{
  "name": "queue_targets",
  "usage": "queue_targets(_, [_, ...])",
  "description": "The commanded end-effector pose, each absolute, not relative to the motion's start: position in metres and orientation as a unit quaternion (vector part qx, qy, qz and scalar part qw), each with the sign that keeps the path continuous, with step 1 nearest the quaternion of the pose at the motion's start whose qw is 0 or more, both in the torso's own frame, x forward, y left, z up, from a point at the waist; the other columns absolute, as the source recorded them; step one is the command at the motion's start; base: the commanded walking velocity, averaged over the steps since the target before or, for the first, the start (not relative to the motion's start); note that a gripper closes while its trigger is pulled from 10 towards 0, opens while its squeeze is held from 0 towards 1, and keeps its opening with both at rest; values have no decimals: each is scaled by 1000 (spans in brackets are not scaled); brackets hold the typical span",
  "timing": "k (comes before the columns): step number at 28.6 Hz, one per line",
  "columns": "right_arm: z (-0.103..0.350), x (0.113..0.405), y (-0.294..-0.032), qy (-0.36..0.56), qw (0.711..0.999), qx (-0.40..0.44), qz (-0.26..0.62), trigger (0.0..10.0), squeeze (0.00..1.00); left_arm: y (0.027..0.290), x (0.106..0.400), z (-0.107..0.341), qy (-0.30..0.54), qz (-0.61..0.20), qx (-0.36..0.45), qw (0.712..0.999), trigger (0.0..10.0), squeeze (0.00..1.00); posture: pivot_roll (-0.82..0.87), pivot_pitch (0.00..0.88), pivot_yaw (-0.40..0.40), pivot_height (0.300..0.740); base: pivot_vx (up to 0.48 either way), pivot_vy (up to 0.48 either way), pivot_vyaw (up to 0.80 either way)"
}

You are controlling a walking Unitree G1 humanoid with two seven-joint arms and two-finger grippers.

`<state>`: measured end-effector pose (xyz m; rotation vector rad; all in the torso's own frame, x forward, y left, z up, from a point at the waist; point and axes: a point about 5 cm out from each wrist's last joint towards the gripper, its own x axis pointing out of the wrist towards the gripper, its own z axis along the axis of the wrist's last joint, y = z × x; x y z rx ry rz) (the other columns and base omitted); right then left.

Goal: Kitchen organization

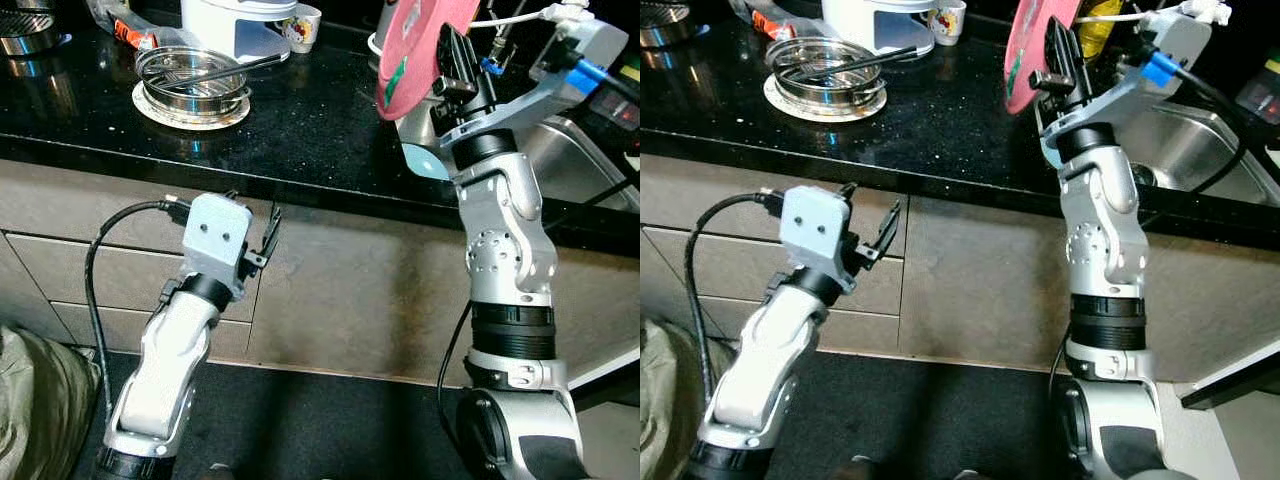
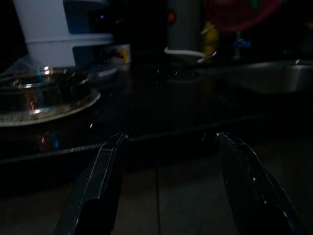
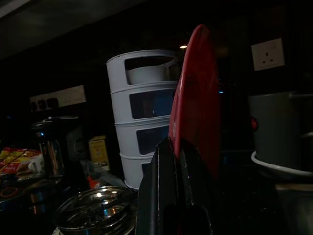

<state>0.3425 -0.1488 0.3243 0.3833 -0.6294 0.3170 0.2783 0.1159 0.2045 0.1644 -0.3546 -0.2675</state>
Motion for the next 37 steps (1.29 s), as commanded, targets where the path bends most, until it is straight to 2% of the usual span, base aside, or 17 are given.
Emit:
queue_targets(1, [322, 342, -161, -304, 922, 195, 138, 10000, 0, 110, 277, 209, -181, -145, 71, 970, 10000, 0, 156, 42, -186, 740, 368, 0, 0])
queue_targets(13, [317, 344, -162, -290, 926, 201, 135, 10000, 0, 111, 278, 213, -180, -145, 66, 971, 10000, 0, 156, 43, -185, 740, 382, 0, 0])
queue_targets(28, [313, 345, -162, -281, 929, 203, 133, 10000, 0, 110, 278, 221, -189, -150, 67, 968, 10000, 0, 162, 42, -182, 740, 384, 0, -747])
queue_targets(33, [309, 348, -160, -264, 942, 169, 120, 10000, 0, 109, 278, 226, -195, -153, 69, 966, 10000, 0, 164, 42, -180, 740, 381, 0, 0])
queue_targets(34, [303, 352, -158, -241, 955, 133, 107, 10000, 0, 109, 278, 226, -195, -154, 69, 966, 10000, 0, 163, 43, -180, 740, 382, 0, 0])
queue_targets(37, [299, 355, -158, -222, 963, 112, 99, 10000, 0, 109, 278, 226, -195, -155, 69, 966, 10000, 0, 163, 43, -180, 740, 385, 0, 0])
